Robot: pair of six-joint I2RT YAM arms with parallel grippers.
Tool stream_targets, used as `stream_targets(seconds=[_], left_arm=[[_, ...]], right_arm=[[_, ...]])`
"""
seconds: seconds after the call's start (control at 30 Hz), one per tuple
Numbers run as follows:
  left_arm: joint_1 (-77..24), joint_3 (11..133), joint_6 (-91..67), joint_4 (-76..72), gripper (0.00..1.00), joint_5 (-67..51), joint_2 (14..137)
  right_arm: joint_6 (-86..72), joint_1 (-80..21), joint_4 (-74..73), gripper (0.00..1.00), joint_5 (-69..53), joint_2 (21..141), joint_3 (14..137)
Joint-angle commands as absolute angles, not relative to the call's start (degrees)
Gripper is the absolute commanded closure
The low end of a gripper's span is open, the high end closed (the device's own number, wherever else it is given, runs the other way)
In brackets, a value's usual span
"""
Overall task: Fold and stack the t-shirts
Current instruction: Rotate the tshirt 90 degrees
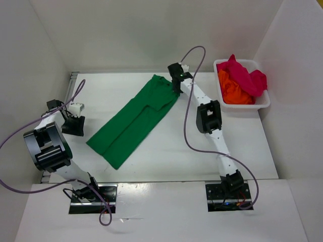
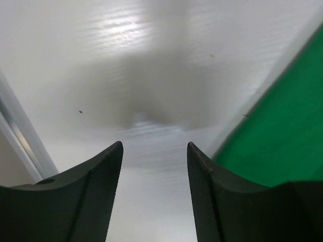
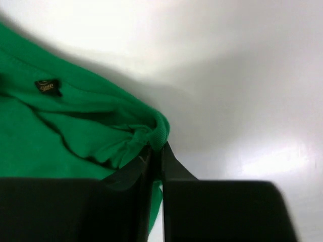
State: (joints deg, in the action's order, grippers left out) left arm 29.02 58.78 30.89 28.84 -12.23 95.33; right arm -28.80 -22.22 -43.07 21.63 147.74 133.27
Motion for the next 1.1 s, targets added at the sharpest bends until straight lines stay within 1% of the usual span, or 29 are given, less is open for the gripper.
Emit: stream_targets(seconds=[0.0, 0.03, 0.1, 0.13, 0.17, 0.2, 0.3, 0.37, 0.4, 0.47, 0.5, 0.53, 0.57, 0.6, 0.63, 0.67, 0.7, 0.73, 0.77, 0.83, 0.87, 0.9, 1.07], left_arm=[[28.39, 59.15, 28.21, 32.95, 0.38, -13.97, 93.87], [27.87, 59.15, 28.21, 33.48, 0.38, -13.97, 93.87], [27.86, 58.54, 27.6, 34.19, 0.38, -13.45, 93.17], [27.86, 58.54, 27.6, 34.89, 0.38, -13.45, 93.16], [27.86, 58.54, 27.08, 35.59, 0.38, -13.97, 92.47], [27.86, 58.01, 26.55, 35.6, 0.38, -13.97, 91.76], [27.86, 58.01, 25.84, 35.07, 0.38, -15.81, 90.01], [27.86, 58.01, 24.27, 34.46, 0.36, -17.66, 88.61], [27.25, 58.01, 24.26, 33.58, 0.36, -17.67, 88.07], [25.58, 57.39, 22.77, 32.7, 0.35, -17.67, 86.32], [25.05, 56.78, 22.76, 31.91, 0.35, -17.67, 85.79], [25.05, 56.08, 21.81, 31.9, 0.35, -17.67, 85.17], [24.35, 56.07, 21.19, 31.03, 0.35, -18.71, 83.95], [24.35, 55.38, 19.79, 30.16, 0.34, -19.5, 83.33], [24.35, 54.68, 19.08, 29.36, 0.34, -20.29, 82.02], [24.35, 54.67, 18.38, 28.83, 0.34, -22.48, 81.22], [24.35, 53.8, 17.59, 28.22, 0.34, -23.72, 80.6], [24.35, 53.79, 16.1, 27.69, 0.34, -23.73, 79.9], [24.35, 53.79, 15.3, 26.47, 0.32, -24.95, 78.67], [24.35, 53.26, 14.68, 25.93, 0.31, -27.68, 78.14], [24.35, 53.26, 14.68, 25.93, 0.31, -28.21, 78.13], [24.35, 53.26, 14.16, 25.14, 0.31, -28.21, 78.13], [24.35, 52.73, 13.62, 24.52, 0.3, -27.69, 76.38]], right_arm=[[-22.33, -21.27, -55.09, 0.85, 29.79, 163.93, 162.7], [-22.32, -20.66, -54.24, 0.69, 29.79, 164.53, 164.25], [-21.19, -20.65, -50.11, 0.53, 29.79, 165.31, 166.8], [-20.4, -20.65, -49.49, 0.42, 29.79, 165.32, 167.6], [-19.69, -20.65, -49.48, 0.37, 29.79, 164.71, 167.61], [-19.69, -21.18, -50.35, 0.29, 30.84, 163.14, 168.22], [-21.18, -21.79, -54.48, 0.23, 32.07, 156.64, 166.91], [-23.02, -22.41, -56.85, 0.14, 34.44, 151.81, 163.75], [-23.03, -23.37, -57.47, 0.14, 35.15, 146.48, 162.61], [-23.55, -25.74, -58.09, 0.13, 36.47, 140.66, 157.0], [-23.55, -26.97, -58.1, 0.13, 36.47, 134.27, 153.93], [-23.55, -29.68, -57.14, 0.1, 37.0, 130.99, 146.15], [-24.77, -31.01, -56.52, 0.08, 37.0, 127.91, 141.72], [-25.83, -32.16, -55.99, 0.07, 37.0, 124.75, 137.16], [-26.8, -34.34, -54.51, 0.07, 32.56, 118.19, 126.93], [-27.42, -35.58, -52.32, 0.09, 28.95, 114.47, 120.74], [-29.6, -36.99, -46.47, 0.11, 25.7, 110.69, 107.97], [-31.01, -39.18, -43.62, 0.13, 23.58, 104.13, 102.19], [-32.77, -43.9, -41.77, 0.15, 20.6, 102.06, 97.52], [-39.53, -48.4, -41.13, 0.17, 18.38, 101.16, 90.74], [-41.29, -50.34, -41.13, 0.17, 16.98, 102.47, 89.75], [-44.09, -54.45, -41.13, 0.18, 16.18, 103.52, 89.21], [-47.89, -61.87, -39.99, 0.19, 11.69, 113.63, 92.01]])
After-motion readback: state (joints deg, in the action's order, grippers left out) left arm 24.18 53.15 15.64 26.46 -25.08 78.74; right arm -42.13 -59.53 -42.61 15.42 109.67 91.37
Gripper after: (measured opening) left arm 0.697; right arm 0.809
